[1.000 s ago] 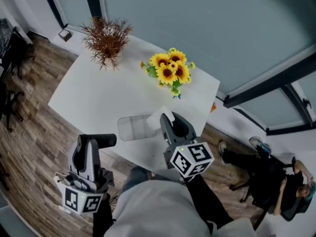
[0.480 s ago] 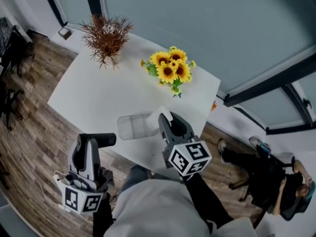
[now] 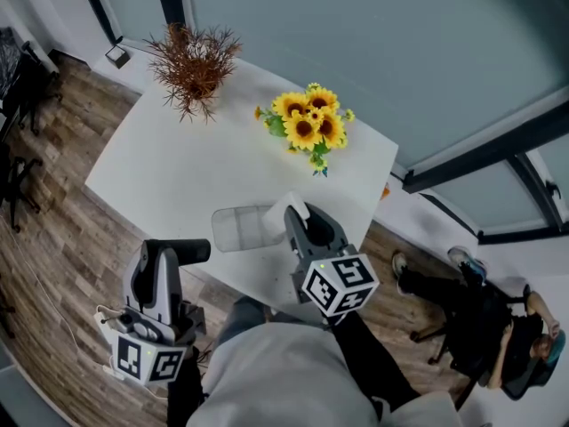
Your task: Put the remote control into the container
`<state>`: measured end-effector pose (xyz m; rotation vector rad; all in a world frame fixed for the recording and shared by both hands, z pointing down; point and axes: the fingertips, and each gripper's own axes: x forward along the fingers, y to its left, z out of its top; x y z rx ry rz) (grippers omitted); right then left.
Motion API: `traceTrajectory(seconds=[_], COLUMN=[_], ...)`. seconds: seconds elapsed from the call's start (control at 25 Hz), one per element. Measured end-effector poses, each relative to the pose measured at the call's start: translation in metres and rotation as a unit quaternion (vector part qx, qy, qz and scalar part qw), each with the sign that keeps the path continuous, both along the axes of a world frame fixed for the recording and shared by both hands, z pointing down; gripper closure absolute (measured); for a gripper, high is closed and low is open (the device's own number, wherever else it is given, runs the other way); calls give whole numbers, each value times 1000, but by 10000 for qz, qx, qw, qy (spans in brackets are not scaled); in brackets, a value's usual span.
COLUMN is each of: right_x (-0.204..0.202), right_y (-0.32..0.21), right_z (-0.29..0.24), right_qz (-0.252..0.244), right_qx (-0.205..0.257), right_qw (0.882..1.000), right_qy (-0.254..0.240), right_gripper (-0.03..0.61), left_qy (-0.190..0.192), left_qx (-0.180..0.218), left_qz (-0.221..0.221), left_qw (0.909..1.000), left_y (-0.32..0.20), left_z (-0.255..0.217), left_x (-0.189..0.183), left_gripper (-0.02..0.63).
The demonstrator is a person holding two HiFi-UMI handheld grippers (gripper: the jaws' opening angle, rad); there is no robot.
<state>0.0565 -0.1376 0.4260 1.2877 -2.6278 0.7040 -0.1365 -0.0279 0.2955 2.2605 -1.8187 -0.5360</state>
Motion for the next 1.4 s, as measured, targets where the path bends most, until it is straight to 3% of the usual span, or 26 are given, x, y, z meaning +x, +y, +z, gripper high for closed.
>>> traceTrajectory(seconds=[1.4], right_x=[-3], right_y=[4], right_z=[37], right_qz=[-15], right_qx=[-365], right_qw=[9992], right_qy=[159], right_gripper=[486], left_qy=[27], left_qx=[-105], left_qz=[-47], left_qw=[9999], left_y=[-2], left_z=[6], left_x=[-1], left_gripper=[525])
